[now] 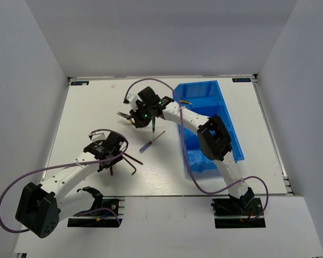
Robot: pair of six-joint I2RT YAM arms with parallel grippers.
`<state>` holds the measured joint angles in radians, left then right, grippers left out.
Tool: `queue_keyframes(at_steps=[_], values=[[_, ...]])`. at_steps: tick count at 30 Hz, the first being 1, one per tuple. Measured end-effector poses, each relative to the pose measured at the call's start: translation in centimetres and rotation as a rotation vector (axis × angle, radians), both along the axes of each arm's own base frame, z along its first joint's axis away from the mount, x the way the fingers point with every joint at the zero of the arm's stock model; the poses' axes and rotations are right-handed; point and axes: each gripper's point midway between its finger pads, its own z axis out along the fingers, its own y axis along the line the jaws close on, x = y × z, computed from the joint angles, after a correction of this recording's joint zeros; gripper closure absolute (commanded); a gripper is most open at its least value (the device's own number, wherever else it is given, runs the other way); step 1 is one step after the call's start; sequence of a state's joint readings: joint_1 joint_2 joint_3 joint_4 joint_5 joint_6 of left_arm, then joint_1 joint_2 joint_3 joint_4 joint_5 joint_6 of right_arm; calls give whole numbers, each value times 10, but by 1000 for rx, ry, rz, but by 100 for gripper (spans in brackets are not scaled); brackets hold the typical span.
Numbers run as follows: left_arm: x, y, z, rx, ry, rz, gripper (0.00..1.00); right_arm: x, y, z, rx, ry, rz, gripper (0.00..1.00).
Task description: Sort the tools into containers
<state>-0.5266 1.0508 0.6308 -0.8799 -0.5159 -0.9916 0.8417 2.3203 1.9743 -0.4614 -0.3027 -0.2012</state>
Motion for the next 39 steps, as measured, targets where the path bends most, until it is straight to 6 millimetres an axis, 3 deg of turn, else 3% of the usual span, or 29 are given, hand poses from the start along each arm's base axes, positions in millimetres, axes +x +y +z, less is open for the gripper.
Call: queue_keyframes(at_steps=[3,7,11,14,16,18,21,23,25,28,37,39], values=[[3,5,-2,31,5,-3,23,20,-10,44,63,-36,-28,100],[7,9,-4,54,12,-7,24,48,-44,114,118,-158,-77,100],[13,11,-6,70,11,-17,24,80,-103,171,93,-337,-180,100],[17,11,-9,77,12,-26,25,109,-159,193,23,-446,-262,100],[19,11,-9,79,11,-30,25,125,-194,193,-27,-473,-299,100],[22,11,-10,79,5,-37,27,137,-231,181,-100,-474,-306,100],[25,11,-12,77,6,-51,28,138,-284,143,-213,-428,-278,100],[24,11,-15,78,16,-58,29,127,-305,116,-267,-377,-218,100],[24,11,-18,78,31,-66,29,115,-312,97,-294,-337,-147,100],[25,9,-20,75,38,-78,29,106,-314,90,-292,-328,-47,100],[25,7,-24,56,50,-83,29,131,-324,91,-295,-411,50,100],[25,7,-27,56,60,-83,29,135,-327,84,-306,-402,64,90]])
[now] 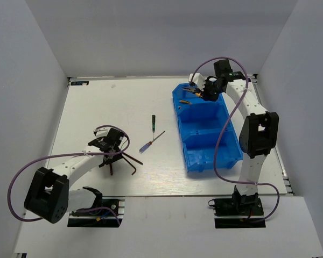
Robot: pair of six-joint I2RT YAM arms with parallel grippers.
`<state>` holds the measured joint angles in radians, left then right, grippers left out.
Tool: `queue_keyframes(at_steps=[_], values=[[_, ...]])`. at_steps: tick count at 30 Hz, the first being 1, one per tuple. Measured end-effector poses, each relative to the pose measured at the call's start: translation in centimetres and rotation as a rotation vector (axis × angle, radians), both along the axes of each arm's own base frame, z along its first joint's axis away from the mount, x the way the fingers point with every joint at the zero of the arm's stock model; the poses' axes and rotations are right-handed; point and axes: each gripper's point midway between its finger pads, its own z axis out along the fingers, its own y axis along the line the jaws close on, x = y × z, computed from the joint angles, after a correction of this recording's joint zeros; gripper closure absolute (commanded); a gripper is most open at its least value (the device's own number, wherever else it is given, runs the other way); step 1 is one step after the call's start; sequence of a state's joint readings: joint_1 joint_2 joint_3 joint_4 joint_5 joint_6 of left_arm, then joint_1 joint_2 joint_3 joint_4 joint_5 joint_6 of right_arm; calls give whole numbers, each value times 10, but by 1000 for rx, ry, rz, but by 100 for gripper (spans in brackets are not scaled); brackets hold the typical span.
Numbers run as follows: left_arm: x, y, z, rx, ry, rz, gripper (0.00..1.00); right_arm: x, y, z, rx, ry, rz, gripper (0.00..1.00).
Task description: Sort the tools into containers
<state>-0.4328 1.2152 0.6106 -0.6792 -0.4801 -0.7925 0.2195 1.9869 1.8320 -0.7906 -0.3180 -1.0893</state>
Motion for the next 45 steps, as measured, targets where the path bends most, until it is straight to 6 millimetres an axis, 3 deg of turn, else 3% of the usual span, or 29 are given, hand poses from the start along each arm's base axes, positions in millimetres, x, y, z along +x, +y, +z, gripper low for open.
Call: queue_keyframes(at_steps=[4,5,6,10,13,16,19,20,23,24,29,34,35,38,41,45], values=[[-1,1,-3,-4,13,5,29,6,-5,-11,-27,29,22,77],[-1,1,-3,-5,14,7,29,6,-5,-13,-31,35,28,72],[-2,2,-3,-5,14,9,29,6,-5,-14,-37,39,36,60],[-2,4,-5,-1,26,18,29,6,-5,-13,-34,36,52,40],[-5,7,-13,16,63,24,30,7,-5,-11,-20,33,45,36],[0,5,-14,21,71,20,38,3,-7,-4,2,34,19,34],[7,4,-14,27,88,19,57,-9,-9,11,49,39,-22,34],[9,3,-15,27,92,20,72,-13,-11,19,68,37,-39,34],[12,2,-17,29,107,14,89,-26,-13,47,149,8,-84,34],[12,2,-17,27,108,14,100,-34,-14,56,175,2,-96,34],[12,2,-17,9,105,11,100,-75,-15,86,294,1,-130,34],[7,-4,-10,-39,91,-16,100,-103,-9,80,375,72,-145,34],[8,-8,-5,-61,78,-38,100,-108,-8,76,385,95,-151,37],[21,-29,26,-149,-20,-158,100,-121,-4,67,422,168,-155,100],[54,-69,77,-274,-188,-357,100,-134,0,63,464,249,-166,100],[97,-137,140,-427,-347,-677,100,-146,2,59,491,304,-167,100]])
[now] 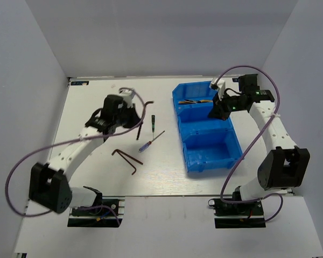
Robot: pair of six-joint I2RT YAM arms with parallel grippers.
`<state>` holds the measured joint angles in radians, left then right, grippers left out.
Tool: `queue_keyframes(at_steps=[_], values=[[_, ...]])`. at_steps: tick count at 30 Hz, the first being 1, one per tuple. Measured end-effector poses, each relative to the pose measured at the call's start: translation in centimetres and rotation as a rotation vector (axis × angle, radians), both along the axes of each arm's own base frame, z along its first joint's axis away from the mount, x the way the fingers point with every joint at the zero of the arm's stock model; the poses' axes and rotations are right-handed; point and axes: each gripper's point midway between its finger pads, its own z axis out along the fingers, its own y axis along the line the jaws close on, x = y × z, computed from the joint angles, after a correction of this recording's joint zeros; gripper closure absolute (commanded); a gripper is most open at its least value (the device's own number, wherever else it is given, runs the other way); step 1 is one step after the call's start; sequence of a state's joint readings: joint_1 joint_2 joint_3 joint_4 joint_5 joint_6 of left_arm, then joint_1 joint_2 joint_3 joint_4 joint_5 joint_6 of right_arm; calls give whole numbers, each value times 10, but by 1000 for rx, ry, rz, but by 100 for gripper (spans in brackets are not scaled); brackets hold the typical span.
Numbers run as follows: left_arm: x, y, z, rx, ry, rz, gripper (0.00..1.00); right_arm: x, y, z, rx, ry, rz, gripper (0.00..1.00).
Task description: Sort the tools into containers
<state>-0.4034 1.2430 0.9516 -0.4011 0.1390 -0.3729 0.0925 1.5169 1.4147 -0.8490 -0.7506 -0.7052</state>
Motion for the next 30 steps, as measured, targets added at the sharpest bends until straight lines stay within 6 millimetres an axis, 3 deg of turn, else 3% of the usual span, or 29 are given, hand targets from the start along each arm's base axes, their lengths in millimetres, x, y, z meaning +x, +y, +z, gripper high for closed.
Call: queue_keyframes(at_steps=[3,7,12,17,20,21,22,23,25,26,30], values=[[31,-58,22,-66,-79,-239,100,-6,-2,-2,4,22,-2,100],[58,-120,17,-105,-141,-477,100,-10,-9,0,0,9,-22,100],[78,-175,5,-131,-199,-639,100,-23,-23,4,-9,-26,-70,100],[95,-224,8,-175,-272,-722,100,-37,-28,-2,-2,-18,-98,100],[99,-253,6,-198,-299,-758,100,-43,-29,-9,6,1,-106,77],[99,-262,2,-205,-297,-767,100,-44,-30,-10,14,7,-111,46],[97,-268,-3,-211,-292,-773,97,-46,-31,-12,23,13,-113,24],[96,-273,-8,-215,-283,-778,90,-47,-31,-12,30,14,-116,10],[92,-282,-21,-217,-256,-785,75,-49,-30,-11,48,-2,-101,10],[89,-286,-26,-219,-237,-787,60,-51,-28,-10,59,-8,-91,10],[88,-292,-36,-211,-208,-770,45,-54,-20,-3,120,10,-87,10]])
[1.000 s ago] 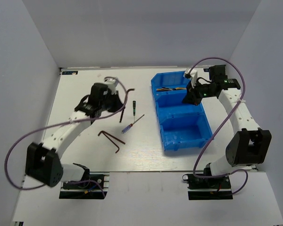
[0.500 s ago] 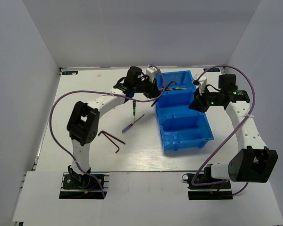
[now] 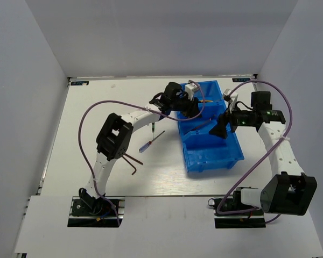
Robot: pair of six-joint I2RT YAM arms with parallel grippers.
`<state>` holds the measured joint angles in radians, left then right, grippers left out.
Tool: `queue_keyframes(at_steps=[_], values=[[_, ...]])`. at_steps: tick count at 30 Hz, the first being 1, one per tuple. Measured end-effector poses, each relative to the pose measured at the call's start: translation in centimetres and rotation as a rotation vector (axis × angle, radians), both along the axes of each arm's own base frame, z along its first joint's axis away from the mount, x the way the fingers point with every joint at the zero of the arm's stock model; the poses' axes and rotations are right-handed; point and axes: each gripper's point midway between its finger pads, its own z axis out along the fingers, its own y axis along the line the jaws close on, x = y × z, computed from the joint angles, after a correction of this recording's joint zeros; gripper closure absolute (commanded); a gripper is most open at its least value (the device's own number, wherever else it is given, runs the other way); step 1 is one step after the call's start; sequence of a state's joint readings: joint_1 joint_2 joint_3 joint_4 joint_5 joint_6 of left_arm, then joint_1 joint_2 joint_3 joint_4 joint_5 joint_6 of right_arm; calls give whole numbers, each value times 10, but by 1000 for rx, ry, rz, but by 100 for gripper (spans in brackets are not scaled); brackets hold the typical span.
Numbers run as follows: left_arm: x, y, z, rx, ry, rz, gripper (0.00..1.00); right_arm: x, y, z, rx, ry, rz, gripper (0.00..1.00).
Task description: Sort the tools into containers
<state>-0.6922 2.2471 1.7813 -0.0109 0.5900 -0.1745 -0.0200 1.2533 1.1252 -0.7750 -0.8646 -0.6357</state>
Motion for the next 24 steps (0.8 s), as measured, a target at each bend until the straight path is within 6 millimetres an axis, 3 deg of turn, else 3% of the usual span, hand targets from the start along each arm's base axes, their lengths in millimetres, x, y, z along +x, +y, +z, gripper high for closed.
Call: queue_keyframes(at_steps=[2,4,5,8,11,12,13,14,15,17,18,19,22,24], values=[[2,6,5,11,-6,34,44,1,6,3,33,25,19,34],[0,18,15,17,-18,67,21,5,12,7,59,55,44,50],[-5,29,22,25,-19,89,15,8,17,9,67,61,61,70],[-27,68,62,21,-61,168,15,7,35,10,77,78,114,100],[-46,116,115,5,-130,322,20,-4,56,7,53,94,176,100],[-53,137,131,-3,-144,404,43,-10,67,4,35,95,214,98],[-62,158,140,-9,-136,480,62,-16,80,1,11,96,257,89],[-73,183,146,-10,-125,574,77,-23,93,-4,-10,104,300,84],[-84,208,147,-5,-110,663,84,-32,110,-11,-41,110,350,72],[-109,254,137,0,-45,826,83,-51,145,-29,-100,135,454,62],[-122,276,127,0,3,911,76,-59,162,-38,-131,143,495,59],[-135,294,112,13,57,980,53,-66,179,-51,-171,154,533,57],[-171,331,74,29,195,1117,44,-75,223,-86,-287,195,584,55],[-191,349,56,28,265,1175,41,-70,258,-103,-348,190,582,54]])
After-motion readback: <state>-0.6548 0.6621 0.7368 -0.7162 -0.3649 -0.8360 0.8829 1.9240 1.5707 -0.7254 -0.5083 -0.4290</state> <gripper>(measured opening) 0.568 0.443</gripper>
